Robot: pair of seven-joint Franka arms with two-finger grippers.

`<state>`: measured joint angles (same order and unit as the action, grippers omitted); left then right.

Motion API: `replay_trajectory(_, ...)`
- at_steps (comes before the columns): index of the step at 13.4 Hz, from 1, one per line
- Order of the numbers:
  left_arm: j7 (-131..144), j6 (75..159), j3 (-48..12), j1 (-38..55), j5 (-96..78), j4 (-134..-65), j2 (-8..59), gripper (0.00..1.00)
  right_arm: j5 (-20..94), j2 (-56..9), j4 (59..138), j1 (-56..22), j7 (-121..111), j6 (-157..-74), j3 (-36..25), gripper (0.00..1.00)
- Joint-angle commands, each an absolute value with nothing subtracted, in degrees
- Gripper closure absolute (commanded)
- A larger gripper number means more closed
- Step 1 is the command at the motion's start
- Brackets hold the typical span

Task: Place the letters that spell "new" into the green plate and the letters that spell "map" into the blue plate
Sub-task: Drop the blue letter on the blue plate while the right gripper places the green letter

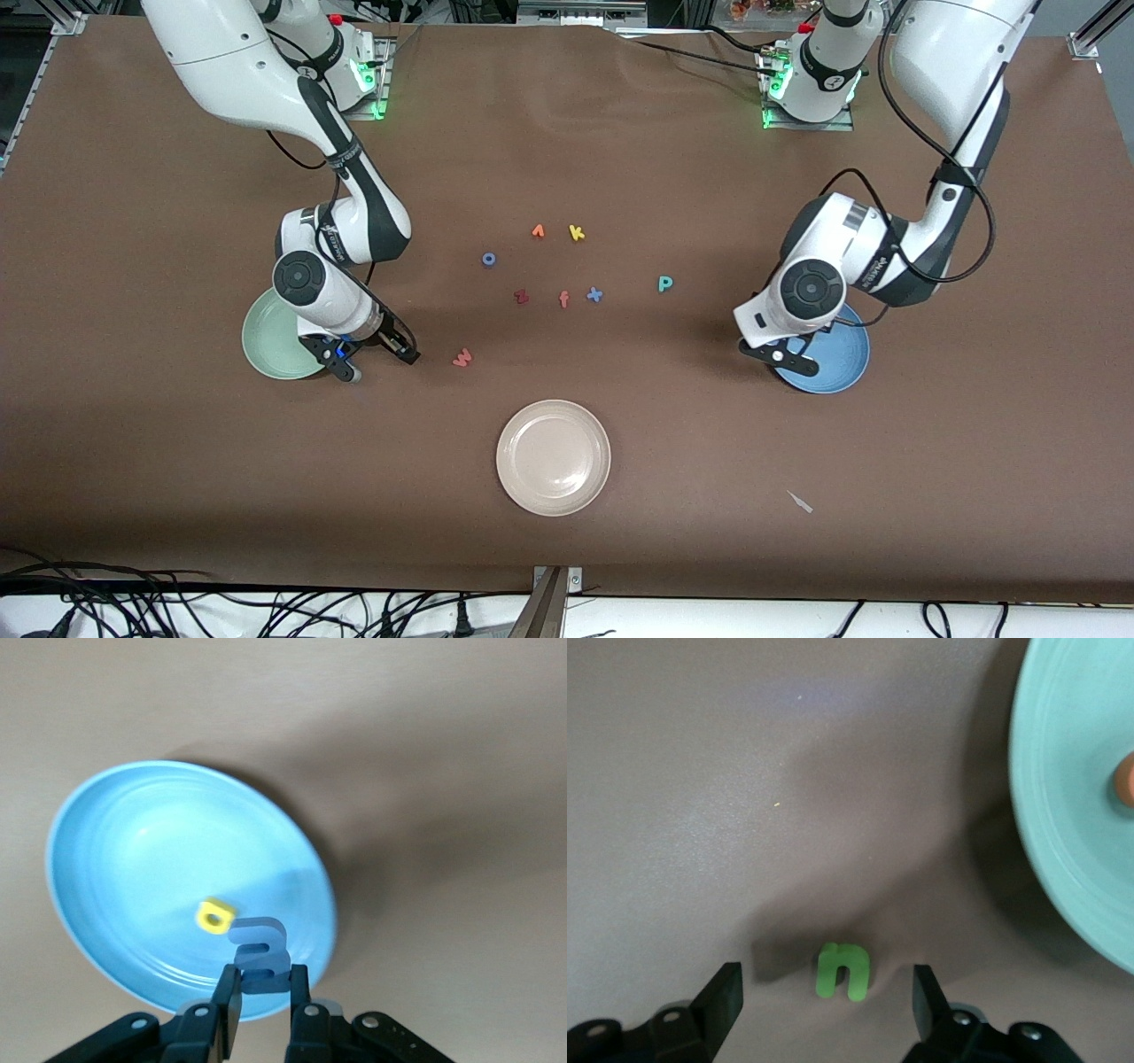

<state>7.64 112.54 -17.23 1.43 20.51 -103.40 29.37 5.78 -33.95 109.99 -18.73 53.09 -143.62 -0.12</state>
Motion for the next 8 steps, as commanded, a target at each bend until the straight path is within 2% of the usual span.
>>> replay_trajectory(1, 5.7, 113.4, -17.7, 0.6, 22.6, -103.5, 29.3, 0.47, 6.5, -35.1, 108.5, -18.5, 52.3, -143.6, 0.1, 0.36)
replay_trajectory(2, 5.7, 113.4, -17.7, 0.5, 22.4, -103.5, 29.3, 0.01, 6.5, -35.3, 108.5, -18.5, 52.4, -143.6, 0.1, 0.4)
replay_trajectory(5, 8.1, 112.9, -18.5, 1.2, 20.7, -103.4, 29.0, 0.0, 6.5, -35.4, 108.5, -18.6, 52.3, -143.5, 0.1, 0.62)
replay_trajectory(8, 19.3, 112.1, -22.9, 1.5, 12.7, -103.6, 29.1, 0.0, 6.4, -35.5, 108.5, -18.6, 52.3, -143.5, 0.1, 0.88)
